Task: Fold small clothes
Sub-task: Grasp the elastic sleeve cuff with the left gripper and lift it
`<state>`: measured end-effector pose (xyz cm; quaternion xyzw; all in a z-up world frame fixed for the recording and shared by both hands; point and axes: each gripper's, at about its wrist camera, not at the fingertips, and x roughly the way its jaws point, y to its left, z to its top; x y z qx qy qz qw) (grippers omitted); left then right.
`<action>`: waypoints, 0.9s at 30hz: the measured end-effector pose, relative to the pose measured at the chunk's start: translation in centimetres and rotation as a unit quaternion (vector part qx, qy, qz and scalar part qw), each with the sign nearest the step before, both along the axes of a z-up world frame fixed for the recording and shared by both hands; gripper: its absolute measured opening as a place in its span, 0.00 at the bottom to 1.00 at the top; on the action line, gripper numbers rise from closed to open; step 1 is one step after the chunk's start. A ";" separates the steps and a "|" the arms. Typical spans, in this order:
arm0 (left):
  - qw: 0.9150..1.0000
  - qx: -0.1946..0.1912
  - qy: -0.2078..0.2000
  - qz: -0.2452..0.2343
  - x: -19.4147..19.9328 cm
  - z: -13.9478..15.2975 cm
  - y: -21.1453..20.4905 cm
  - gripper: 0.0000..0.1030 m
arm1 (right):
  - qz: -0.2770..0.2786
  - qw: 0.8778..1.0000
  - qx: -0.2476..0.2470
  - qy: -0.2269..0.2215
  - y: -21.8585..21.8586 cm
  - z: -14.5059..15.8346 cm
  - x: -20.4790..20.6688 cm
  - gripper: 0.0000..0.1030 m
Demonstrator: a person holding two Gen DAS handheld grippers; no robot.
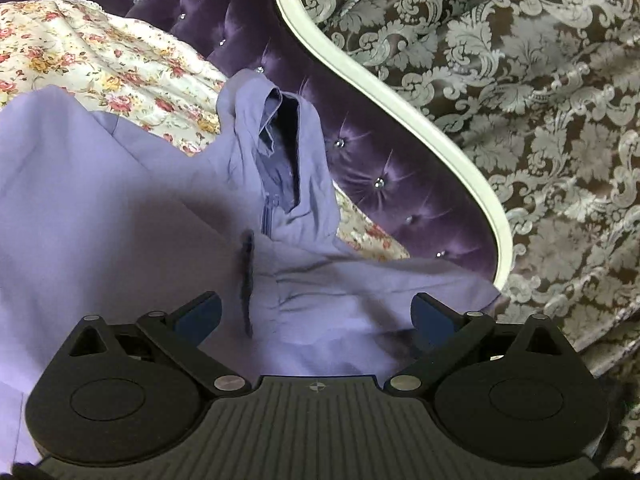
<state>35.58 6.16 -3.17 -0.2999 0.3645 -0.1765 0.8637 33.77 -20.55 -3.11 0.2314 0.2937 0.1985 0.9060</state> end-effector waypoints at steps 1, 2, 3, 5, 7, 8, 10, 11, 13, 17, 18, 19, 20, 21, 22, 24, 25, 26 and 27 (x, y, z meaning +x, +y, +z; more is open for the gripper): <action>1.000 0.002 0.001 0.000 0.0 0.0 0.0 1.00 | -0.003 1.000 0.007 0.014 0.6 -0.4 0.9 0.90; 1.000 0.004 0.003 0.000 0.0 0.1 0.1 1.00 | -0.008 1.000 0.011 0.025 1.1 -0.8 1.6 0.88; 1.000 0.006 0.004 -0.001 -0.1 0.0 0.3 1.00 | -0.015 0.999 0.013 0.035 1.5 -1.2 2.3 0.85; 1.000 0.012 0.007 0.001 -0.2 -0.1 0.6 1.00 | -0.028 0.998 0.024 0.050 1.7 -1.9 3.2 0.38; 1.000 0.004 0.013 0.001 -0.1 -0.4 1.0 1.00 | -0.031 0.995 0.051 0.076 1.4 -2.7 3.7 0.15; 1.000 -0.001 0.016 0.002 -0.1 -0.5 1.3 1.00 | -0.031 0.994 0.069 0.076 1.1 -2.9 3.5 0.15; 1.000 -0.018 0.020 0.003 0.0 -0.8 1.6 1.00 | -0.009 0.993 0.105 0.046 0.7 -2.6 2.4 0.15; 0.999 -0.033 0.023 0.003 0.0 -1.0 1.8 1.00 | 0.009 0.991 0.128 0.031 0.5 -2.5 1.8 0.15; 0.998 -0.061 0.030 0.004 0.1 -1.5 2.1 1.00 | 0.035 0.983 0.179 0.014 0.1 -2.2 0.5 0.15; 0.985 -0.164 0.041 0.019 0.2 -3.2 2.9 1.00 | 0.065 0.981 0.182 0.008 0.7 -1.9 -1.1 0.15; 0.981 -0.185 0.046 0.027 0.4 -3.6 3.0 1.00 | 0.071 0.982 0.175 0.011 1.1 -2.1 -1.3 0.15; 0.978 -0.199 0.048 0.034 0.5 -4.0 3.2 0.99 | 0.077 0.983 0.168 0.013 1.4 -2.3 -1.6 0.16; 0.976 -0.207 0.045 0.042 0.6 -4.1 3.4 0.97 | 0.081 0.984 0.160 0.014 1.7 -2.5 -1.7 0.16; 0.977 -0.206 0.042 0.041 0.7 -4.2 3.5 0.85 | 0.083 0.985 0.150 0.016 1.9 -2.7 -1.9 0.16; 0.979 -0.199 0.037 0.029 1.0 -3.8 3.4 0.68 | 0.085 0.987 0.138 0.016 2.2 -2.8 -2.2 0.20; 0.986 -0.159 0.032 0.035 1.1 -2.6 3.2 0.09 | 0.079 0.991 0.111 0.008 2.0 -2.9 -2.7 0.22; 0.988 -0.149 0.028 0.038 1.1 -1.9 3.1 0.09 | 0.078 0.991 0.105 0.001 1.8 -2.9 -2.9 0.32; 0.988 -0.148 0.017 0.035 1.2 -1.3 3.0 0.09 | 0.077 0.992 0.098 -0.003 1.5 -2.9 -3.2 0.43; 0.988 -0.149 0.004 0.030 1.4 -0.3 2.9 0.09 | 0.072 0.993 0.090 -0.006 1.2 -2.8 -3.5 0.48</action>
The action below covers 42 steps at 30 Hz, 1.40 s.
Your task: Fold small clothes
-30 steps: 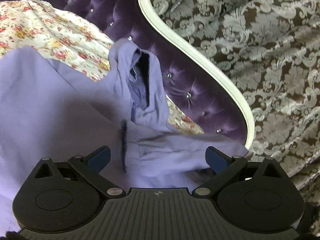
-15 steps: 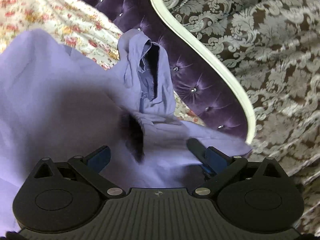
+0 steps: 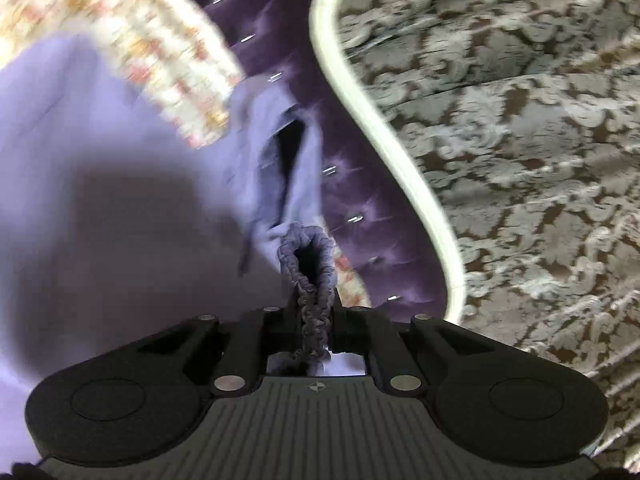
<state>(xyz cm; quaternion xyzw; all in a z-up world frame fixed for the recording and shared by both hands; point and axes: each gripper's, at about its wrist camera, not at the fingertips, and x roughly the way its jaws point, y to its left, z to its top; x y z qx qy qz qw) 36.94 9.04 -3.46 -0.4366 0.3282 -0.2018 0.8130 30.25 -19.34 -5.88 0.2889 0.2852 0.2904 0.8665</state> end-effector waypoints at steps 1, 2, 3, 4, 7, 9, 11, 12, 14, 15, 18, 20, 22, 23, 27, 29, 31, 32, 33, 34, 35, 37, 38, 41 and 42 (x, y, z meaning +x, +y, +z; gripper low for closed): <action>1.000 0.003 -0.013 -0.003 0.1 0.8 -0.1 0.09 | -0.006 1.000 -0.010 -0.006 -0.4 0.0 -0.4 0.55; 1.000 0.010 -0.028 -0.006 0.2 1.9 -0.3 0.09 | -0.011 1.000 -0.018 -0.013 -0.9 0.0 -0.9 0.60; 0.999 0.019 -0.044 -0.013 0.3 3.2 -0.7 0.09 | -0.018 0.999 -0.028 -0.020 -1.5 0.1 -1.4 0.61; 0.998 0.025 -0.055 -0.019 0.4 4.2 -0.9 0.09 | -0.026 0.999 -0.038 -0.027 -2.0 0.2 -1.8 0.62; 0.995 0.041 -0.081 -0.036 0.6 7.2 -1.8 0.09 | -0.049 0.995 -0.069 -0.044 -3.2 0.5 -2.0 0.63; 0.993 0.053 -0.098 -0.048 0.8 9.2 -2.6 0.09 | -0.061 0.992 -0.094 -0.051 -3.6 0.7 -1.6 0.64; 0.990 0.058 -0.111 -0.058 0.8 10.6 -3.0 0.09 | -0.077 0.989 -0.113 -0.057 -4.1 1.0 -0.7 0.63; 0.989 0.059 -0.118 -0.061 0.7 11.3 -3.1 0.09 | -0.087 0.987 -0.127 -0.052 -4.5 0.9 -0.1 0.64; 0.988 0.063 -0.125 -0.063 0.6 12.2 -3.0 0.09 | -0.116 0.981 -0.156 -0.022 -6.0 0.0 1.2 0.64; 0.988 0.065 -0.127 -0.063 0.5 12.6 -2.8 0.09 | -0.135 0.975 -0.176 0.001 -7.0 -0.7 1.7 0.64; 0.989 0.071 -0.114 -0.060 0.6 12.4 -1.1 0.09 | -0.148 0.967 -0.202 0.055 -9.9 -3.0 2.2 0.51; 0.990 0.089 -0.097 -0.057 0.8 11.6 0.1 0.09 | -0.145 0.971 -0.184 0.049 -10.7 -3.1 1.5 0.49; 0.991 0.103 -0.070 -0.047 1.1 9.9 1.6 0.09 | -0.142 0.966 -0.214 0.037 -10.0 -2.7 0.9 0.50; 0.992 0.107 -0.055 -0.043 1.2 8.9 2.3 0.09 | -0.139 0.963 -0.231 0.029 -9.4 -2.5 0.8 0.50; 0.990 0.137 -0.007 -0.025 0.8 5.1 5.5 0.10 | -0.128 0.955 -0.269 0.010 -8.3 -2.2 -0.5 0.50; 0.990 0.138 0.017 -0.024 0.3 2.9 6.8 0.10 | -0.121 0.950 -0.287 0.002 -8.0 -2.1 -1.2 0.50; 0.986 0.161 0.029 -0.025 0.0 1.3 7.5 0.10 | -0.112 0.947 -0.300 -0.003 -8.0 -2.2 -1.5 0.50; 0.984 0.174 0.033 -0.027 -0.1 0.6 7.7 0.11 | -0.107 0.946 -0.305 -0.003 -7.9 -2.1 -1.9 0.52; 0.981 0.189 0.036 -0.029 -0.2 -0.2 7.9 0.13 | -0.101 0.947 -0.306 -0.004 -7.9 -2.0 -2.2 0.53; 0.978 0.202 0.038 -0.028 -0.3 -0.7 8.1 0.15 | -0.092 0.947 -0.307 -0.004 -7.9 -1.8 -2.6 0.56; 0.976 0.214 0.037 -0.030 -0.3 -1.3 8.4 0.16 | -0.083 0.949 -0.305 -0.005 -8.1 -1.6 -3.0 0.56; 0.976 0.214 0.031 -0.033 -0.6 -2.2 9.0 0.16 | -0.059 0.954 -0.295 -0.010 -8.7 -0.6 -4.0 0.56; 0.977 0.208 0.027 -0.034 -0.6 -2.5 9.2 0.16 | -0.052 0.956 -0.288 -0.013 -9.2 0.0 -4.5 0.56; 0.978 0.206 0.020 -0.037 -0.5 -2.6 9.2 0.16 | -0.052 0.970 -0.236 -0.026 -11.4 2.0 -5.7 0.56; 0.977 0.209 0.018 -0.039 -0.4 -2.5 9.1 0.16 | -0.067 0.975 -0.211 -0.028 -12.5 2.7 -5.6 0.56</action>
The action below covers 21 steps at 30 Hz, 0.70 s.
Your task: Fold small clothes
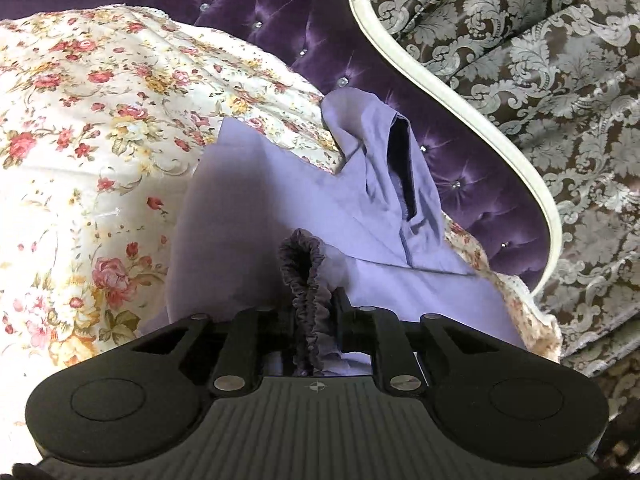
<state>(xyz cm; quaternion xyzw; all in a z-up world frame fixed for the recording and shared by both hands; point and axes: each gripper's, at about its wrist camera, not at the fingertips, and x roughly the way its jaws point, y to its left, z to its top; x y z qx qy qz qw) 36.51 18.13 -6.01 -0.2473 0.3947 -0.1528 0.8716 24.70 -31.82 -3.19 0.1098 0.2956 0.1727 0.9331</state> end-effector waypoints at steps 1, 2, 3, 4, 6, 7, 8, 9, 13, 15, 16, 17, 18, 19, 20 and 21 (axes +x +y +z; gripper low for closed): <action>1.000 0.003 -0.001 -0.002 0.0 0.0 -0.1 0.16 | -0.013 1.000 0.018 -0.006 -0.8 0.3 0.3 0.56; 1.000 0.005 -0.001 -0.003 0.1 0.1 -0.3 0.16 | -0.028 0.999 0.030 -0.010 -1.7 0.5 1.1 0.55; 1.000 0.006 0.000 -0.002 0.2 0.1 -0.4 0.16 | -0.044 0.999 0.030 -0.011 -2.3 0.4 2.1 0.51; 1.000 0.005 0.000 -0.002 0.2 0.1 -0.4 0.16 | -0.057 0.998 0.021 -0.008 -2.8 0.0 3.5 0.31; 1.000 0.006 0.000 -0.002 0.2 0.0 -0.4 0.16 | -0.068 0.998 0.006 0.010 -3.5 -1.1 6.0 0.15; 1.000 0.006 0.000 -0.002 0.2 0.0 -0.5 0.16 | -0.066 0.998 0.001 0.018 -3.4 -1.8 7.0 0.15; 1.000 0.006 0.000 -0.003 0.3 0.1 -0.5 0.16 | -0.057 0.998 -0.005 0.023 -3.1 -2.4 7.5 0.14; 1.000 0.006 -0.001 -0.003 0.3 0.1 -0.4 0.16 | -0.040 0.999 -0.014 0.029 -2.4 -3.0 7.5 0.13; 1.000 0.017 -0.011 0.016 0.5 0.7 -0.2 0.22 | 0.052 0.991 -0.114 0.035 1.8 -5.2 5.1 0.08; 0.998 0.031 -0.024 0.044 0.4 1.6 0.0 0.36 | 0.064 0.986 -0.155 0.023 2.9 -5.3 3.8 0.08; 0.997 0.040 -0.035 0.059 0.3 2.2 0.1 0.41 | 0.071 0.985 -0.152 0.029 2.9 -5.1 3.7 0.08; 0.994 0.051 -0.049 0.078 0.0 2.9 0.0 0.54 | 0.074 0.986 -0.144 0.033 2.7 -5.1 3.6 0.08; 0.992 0.061 -0.062 0.096 -0.4 3.6 -0.1 0.68 | 0.073 0.987 -0.142 0.034 2.5 -5.0 3.5 0.08; 0.988 0.070 -0.076 0.115 -0.8 4.4 -0.1 0.71 | 0.072 0.987 -0.141 0.034 2.1 -4.9 3.6 0.09; 0.985 0.076 -0.091 0.128 -1.1 5.2 -0.2 0.72 | 0.067 0.988 -0.134 0.030 1.5 -4.5 3.4 0.10; 0.982 0.076 -0.103 0.136 -1.6 5.9 -0.3 0.73 | 0.060 0.991 -0.117 0.023 0.9 -3.9 3.3 0.11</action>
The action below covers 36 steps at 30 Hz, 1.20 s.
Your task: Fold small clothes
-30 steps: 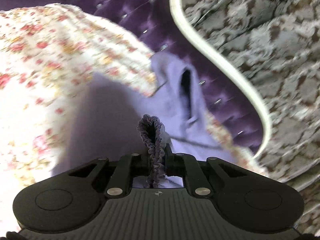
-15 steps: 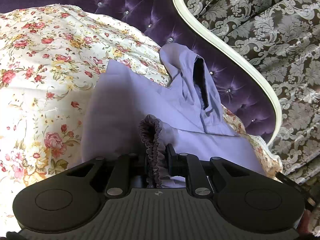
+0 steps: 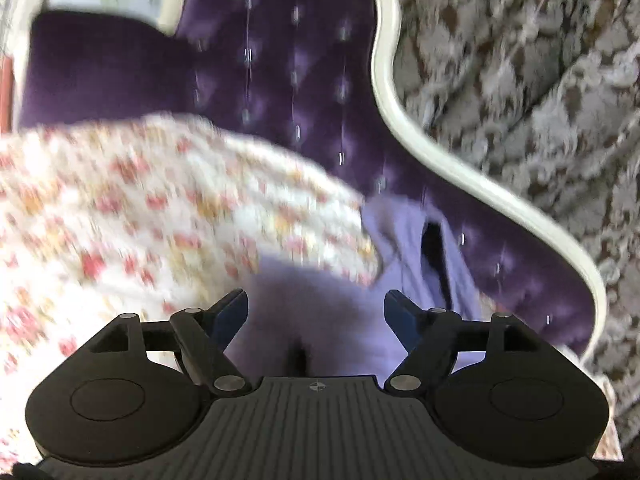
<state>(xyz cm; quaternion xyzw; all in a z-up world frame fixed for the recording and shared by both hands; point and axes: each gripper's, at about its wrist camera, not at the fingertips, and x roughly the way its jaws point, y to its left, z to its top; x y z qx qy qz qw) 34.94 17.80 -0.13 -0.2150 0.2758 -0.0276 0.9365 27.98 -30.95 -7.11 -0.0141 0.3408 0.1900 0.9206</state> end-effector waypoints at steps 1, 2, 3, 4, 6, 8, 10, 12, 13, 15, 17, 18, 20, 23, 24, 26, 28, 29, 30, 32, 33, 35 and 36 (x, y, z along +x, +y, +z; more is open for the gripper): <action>1.000 0.000 -0.013 0.007 -0.4 0.7 -0.2 0.74 | -0.011 1.000 0.025 -0.004 -0.8 0.8 0.0 0.14; 1.000 -0.003 -0.022 0.008 -0.9 1.3 -0.5 0.75 | -0.024 0.998 0.049 -0.008 -1.7 1.3 0.2 0.24; 0.999 -0.008 -0.032 -0.001 -1.4 1.9 -1.0 0.77 | -0.039 0.996 0.073 -0.013 -2.6 2.0 0.5 0.33; 0.999 -0.011 -0.036 -0.013 -1.6 2.2 -1.7 0.79 | -0.054 0.994 0.095 -0.019 -3.6 2.4 1.1 0.50; 0.998 -0.014 -0.034 -0.050 -1.9 2.4 -3.9 0.87 | -0.082 0.988 0.128 -0.019 -5.0 2.9 2.9 0.56; 0.995 -0.015 -0.017 -0.100 -1.9 1.7 -6.3 0.89 | -0.102 0.984 0.146 -0.010 -5.7 2.8 5.2 0.56; 0.990 -0.007 0.001 -0.141 -1.9 0.5 -8.6 0.89 | -0.114 0.982 0.150 0.004 -5.7 2.2 7.4 0.56; 0.983 0.039 0.018 -0.177 -2.1 -0.9 -11.1 0.89 | -0.118 0.981 0.152 0.016 -5.5 1.6 9.1 0.56; 0.980 0.066 0.023 -0.187 -2.2 -1.6 -11.8 0.89 | -0.119 0.982 0.146 0.019 -5.2 1.3 10.0 0.56; 0.970 0.124 0.047 -0.204 -2.1 -3.3 -13.1 0.89 | -0.119 0.983 0.139 0.022 -4.7 0.7 10.8 0.56; 0.962 0.159 0.054 -0.215 -2.2 -4.8 -13.5 0.89 | -0.121 0.982 0.142 0.032 -4.4 0.1 11.8 0.56; 0.959 0.175 0.040 -0.220 -2.5 -5.1 -13.6 0.89 | -0.122 0.982 0.140 0.037 -4.2 -0.3 12.3 0.56; 0.957 0.187 0.032 -0.220 -3.0 -5.3 -13.7 0.89 | -0.121 0.982 0.137 0.045 -3.8 -1.0 12.9 0.55; 0.958 0.184 0.027 -0.219 -3.0 -5.6 -13.3 0.89 | -0.112 0.981 0.145 0.062 -3.3 -1.6 13.6 0.17; 0.958 0.183 0.026 -0.219 -3.1 -5.5 -13.4 0.89 | -0.107 0.982 0.141 0.067 -2.9 -1.7 13.9 0.10; 0.958 0.182 0.024 -0.221 -3.1 -5.4 -13.5 0.89 | -0.106 0.988 0.102 0.053 -2.1 -1.3 14.3 0.07; 0.958 0.178 0.021 -0.222 -3.4 -5.5 -13.5 0.89 | -0.123 0.987 0.094 0.047 -2.7 -1.5 15.5 0.05; 0.959 0.177 0.020 -0.222 -3.7 -5.5 -13.6 0.89 | -0.132 0.984 0.101 0.056 -3.1 -1.9 16.0 0.04; 0.959 0.178 0.019 -0.222 -3.8 -5.5 -13.6 0.89 | -0.141 0.984 0.092 0.057 -3.0 -2.2 16.3 0.02; 0.959 0.177 0.017 -0.222 -3.9 -5.6 -13.6 0.89 | -0.158 0.987 0.019 0.040 -2.3 -2.6 16.5 0.03; 0.959 0.176 0.015 -0.221 -4.0 -5.7 -13.7 0.89 | -0.160 0.986 0.019 0.036 -2.5 -2.6 16.3 0.03; 0.960 0.174 0.013 -0.220 -4.1 -5.6 -13.6 0.90 | -0.173 0.983 0.043 0.032 -3.2 -1.6 15.4 0.14; 0.960 0.174 0.013 -0.220 -4.0 -5.5 -13.6 0.90 | -0.172 0.984 0.050 0.014 -3.2 -0.8 14.5 0.17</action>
